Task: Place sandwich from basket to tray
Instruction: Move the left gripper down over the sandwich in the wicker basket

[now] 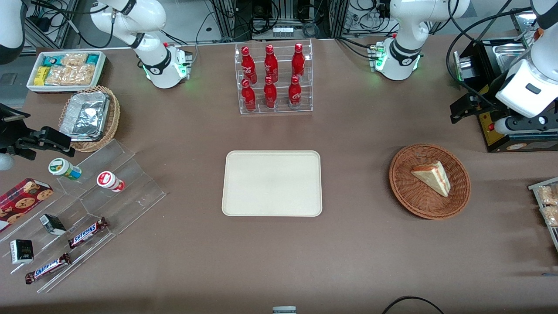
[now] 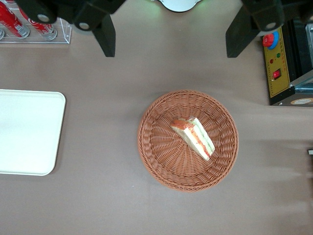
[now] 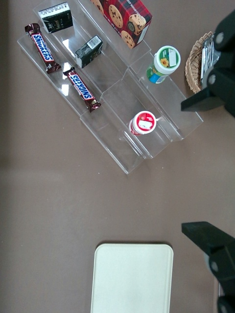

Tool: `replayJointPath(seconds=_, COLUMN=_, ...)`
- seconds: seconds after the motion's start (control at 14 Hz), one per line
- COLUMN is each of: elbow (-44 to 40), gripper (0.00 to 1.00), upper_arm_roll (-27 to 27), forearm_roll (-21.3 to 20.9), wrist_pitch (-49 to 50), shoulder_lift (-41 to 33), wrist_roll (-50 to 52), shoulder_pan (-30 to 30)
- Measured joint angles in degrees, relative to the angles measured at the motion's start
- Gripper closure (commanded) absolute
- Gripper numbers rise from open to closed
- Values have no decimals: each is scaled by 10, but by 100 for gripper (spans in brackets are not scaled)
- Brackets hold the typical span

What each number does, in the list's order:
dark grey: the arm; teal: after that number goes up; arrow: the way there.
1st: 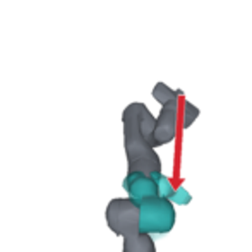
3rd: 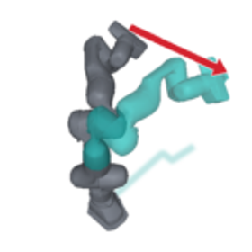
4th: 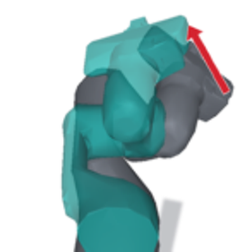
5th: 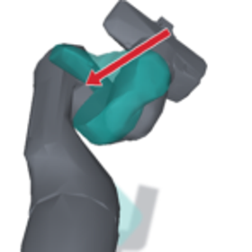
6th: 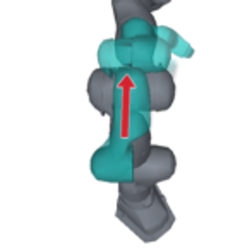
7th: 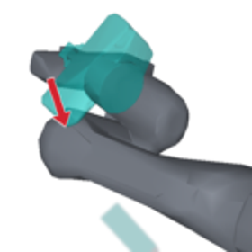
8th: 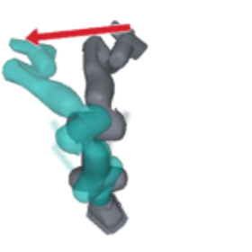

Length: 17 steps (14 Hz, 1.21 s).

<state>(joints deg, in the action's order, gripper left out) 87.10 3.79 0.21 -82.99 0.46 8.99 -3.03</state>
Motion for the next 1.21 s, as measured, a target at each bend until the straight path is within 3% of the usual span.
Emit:
replayJointPath(seconds=0.43, elbow=4, gripper=0, upper_arm_roll=-2, forearm_roll=-1, wrist_pitch=-7, shoulder_lift=6, wrist_roll=0, shoulder_pan=4)
replayJointPath(seconds=0.79, elbow=21, gripper=0, upper_arm_roll=-11, forearm_roll=-6, wrist_pitch=-30, shoulder_lift=74, wrist_roll=33, shoulder_pan=22)
replayJointPath(seconds=1.0, elbow=47, gripper=0, upper_arm_roll=-14, forearm_roll=-9, wrist_pitch=-91, shoulder_lift=113, wrist_roll=60, shoulder_pan=39)
replayJointPath(seconds=1.21, elbow=128, gripper=0, upper_arm_roll=-16, forearm_roll=-11, wrist_pitch=-195, shoulder_lift=121, wrist_roll=145, shoulder_pan=40)
